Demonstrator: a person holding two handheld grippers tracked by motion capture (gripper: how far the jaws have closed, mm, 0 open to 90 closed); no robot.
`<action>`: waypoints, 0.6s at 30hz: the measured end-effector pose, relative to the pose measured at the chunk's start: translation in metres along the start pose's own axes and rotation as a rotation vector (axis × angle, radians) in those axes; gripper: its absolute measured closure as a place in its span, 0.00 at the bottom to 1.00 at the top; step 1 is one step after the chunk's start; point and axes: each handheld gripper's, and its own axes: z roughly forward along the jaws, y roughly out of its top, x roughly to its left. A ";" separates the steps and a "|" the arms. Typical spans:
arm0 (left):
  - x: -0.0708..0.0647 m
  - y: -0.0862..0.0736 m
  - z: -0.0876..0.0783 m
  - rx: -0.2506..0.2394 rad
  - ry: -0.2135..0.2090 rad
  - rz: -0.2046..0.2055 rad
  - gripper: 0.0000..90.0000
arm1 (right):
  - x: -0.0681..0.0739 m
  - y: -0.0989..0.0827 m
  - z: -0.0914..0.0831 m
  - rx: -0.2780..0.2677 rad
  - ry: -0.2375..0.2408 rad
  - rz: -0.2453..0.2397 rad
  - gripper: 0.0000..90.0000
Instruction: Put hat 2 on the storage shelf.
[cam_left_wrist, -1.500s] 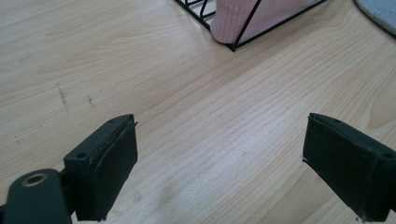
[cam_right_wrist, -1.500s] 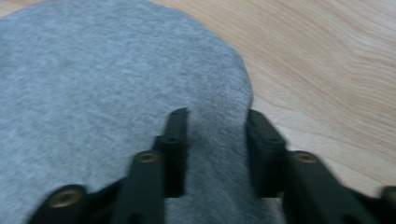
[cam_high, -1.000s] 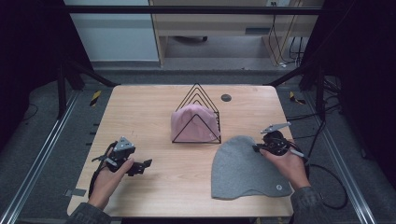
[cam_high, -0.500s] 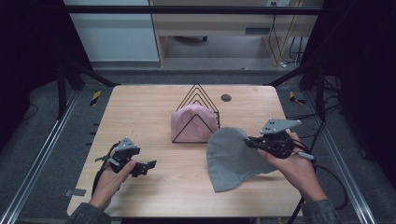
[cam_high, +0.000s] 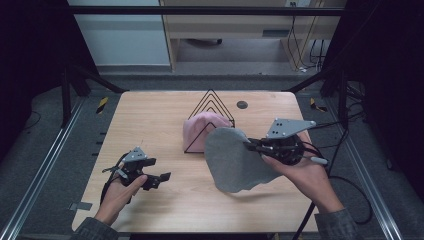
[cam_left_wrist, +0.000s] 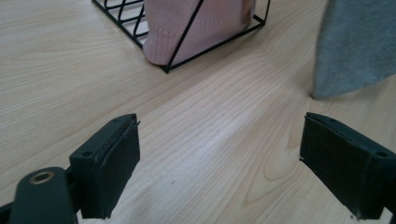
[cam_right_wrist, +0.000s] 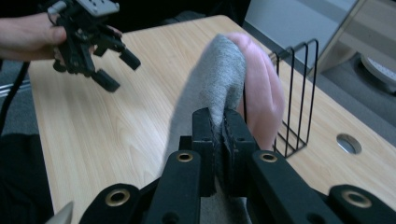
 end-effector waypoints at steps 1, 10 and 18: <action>-0.001 0.000 -0.001 0.000 -0.003 0.006 0.13 | 0.001 0.003 0.001 -0.010 0.005 -0.001 0.95; -0.003 0.004 -0.005 -0.022 0.000 0.023 0.15 | 0.010 0.034 0.003 -0.036 0.018 -0.052 0.95; -0.011 0.025 -0.018 -0.058 0.029 0.094 0.16 | 0.022 0.062 0.000 -0.053 0.016 -0.098 0.95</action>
